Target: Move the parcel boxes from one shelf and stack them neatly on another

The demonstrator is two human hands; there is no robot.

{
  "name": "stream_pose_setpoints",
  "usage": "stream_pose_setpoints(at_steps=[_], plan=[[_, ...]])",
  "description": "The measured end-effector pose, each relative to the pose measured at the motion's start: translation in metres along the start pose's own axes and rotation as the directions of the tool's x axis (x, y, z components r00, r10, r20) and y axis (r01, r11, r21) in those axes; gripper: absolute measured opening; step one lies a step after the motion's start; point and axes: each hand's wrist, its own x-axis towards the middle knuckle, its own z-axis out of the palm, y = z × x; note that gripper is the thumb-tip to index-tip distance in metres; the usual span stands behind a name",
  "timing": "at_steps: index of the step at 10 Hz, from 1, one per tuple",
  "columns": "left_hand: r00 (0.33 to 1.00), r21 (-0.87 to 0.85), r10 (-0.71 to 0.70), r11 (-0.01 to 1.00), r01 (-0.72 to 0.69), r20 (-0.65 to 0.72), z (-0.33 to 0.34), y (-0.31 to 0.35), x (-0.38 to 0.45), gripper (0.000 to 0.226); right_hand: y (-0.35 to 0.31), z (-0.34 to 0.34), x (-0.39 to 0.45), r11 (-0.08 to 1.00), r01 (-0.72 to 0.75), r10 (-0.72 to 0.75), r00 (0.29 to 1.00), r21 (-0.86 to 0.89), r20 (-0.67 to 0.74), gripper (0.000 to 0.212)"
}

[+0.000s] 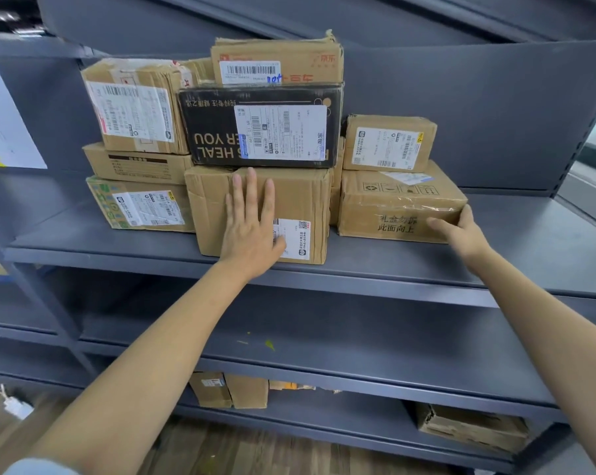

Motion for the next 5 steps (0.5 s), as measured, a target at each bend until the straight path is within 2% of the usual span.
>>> stream_pose_setpoints(at_steps=[1,2,3,5], plan=[[1.0,0.042,0.017,0.999,-0.016,-0.016,-0.004,-0.005,-0.002,0.095,-0.007,-0.002,-0.009,0.999,0.032,-0.032,0.999,-0.024,0.02,0.062],[0.999,0.075,0.027,0.997,-0.025,-0.021,-0.008,-0.011,-0.007,0.094,-0.014,0.003,-0.013,0.937,0.203,-0.219,0.975,-0.283,-0.025,0.088],[1.0,0.105,-0.016,0.994,0.017,-0.002,-0.017,-0.02,-0.011,0.094,-0.035,0.021,-0.03,0.786,0.335,-0.382,0.924,-0.519,0.017,0.091],[1.0,0.118,-0.005,0.993,0.004,0.011,-0.046,-0.044,-0.023,0.088,-0.075,0.062,-0.07,0.62,0.456,-0.46,0.871,-0.639,0.175,0.086]])
